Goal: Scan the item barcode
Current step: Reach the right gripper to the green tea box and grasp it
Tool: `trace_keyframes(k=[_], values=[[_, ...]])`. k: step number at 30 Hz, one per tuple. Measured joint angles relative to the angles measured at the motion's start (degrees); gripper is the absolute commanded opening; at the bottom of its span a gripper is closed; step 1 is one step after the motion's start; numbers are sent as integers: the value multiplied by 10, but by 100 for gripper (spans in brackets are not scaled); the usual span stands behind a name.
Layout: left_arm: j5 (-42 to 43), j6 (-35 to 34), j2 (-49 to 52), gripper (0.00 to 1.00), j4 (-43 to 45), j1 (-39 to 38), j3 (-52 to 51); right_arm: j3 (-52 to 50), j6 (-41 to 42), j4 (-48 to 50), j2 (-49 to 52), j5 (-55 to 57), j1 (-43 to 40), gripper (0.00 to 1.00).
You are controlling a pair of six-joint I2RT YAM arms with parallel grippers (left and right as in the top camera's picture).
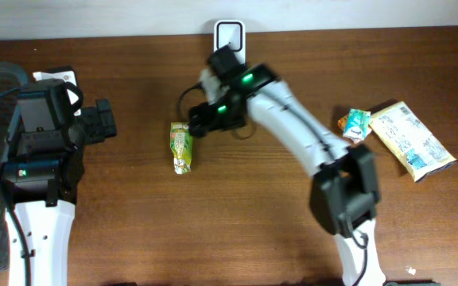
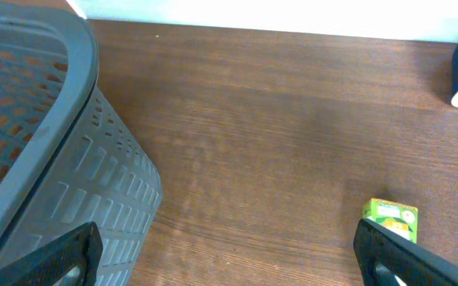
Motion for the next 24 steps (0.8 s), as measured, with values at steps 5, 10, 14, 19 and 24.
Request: trace_keyframes(k=[5,10,14,19,24], values=[[0,0,0,99,0,0,0,0,120,58,35,125,101,77],[0,0,0,99,0,0,0,0,140,48,77,146,114,67],[0,0,0,99,0,0,0,0,141,3,87,152,114,39],[0,0,0,99,0,0,0,0,93,-27,88,156,96,33],[0,0,0,99,0,0,0,0,59,-21,88,163,93,9]])
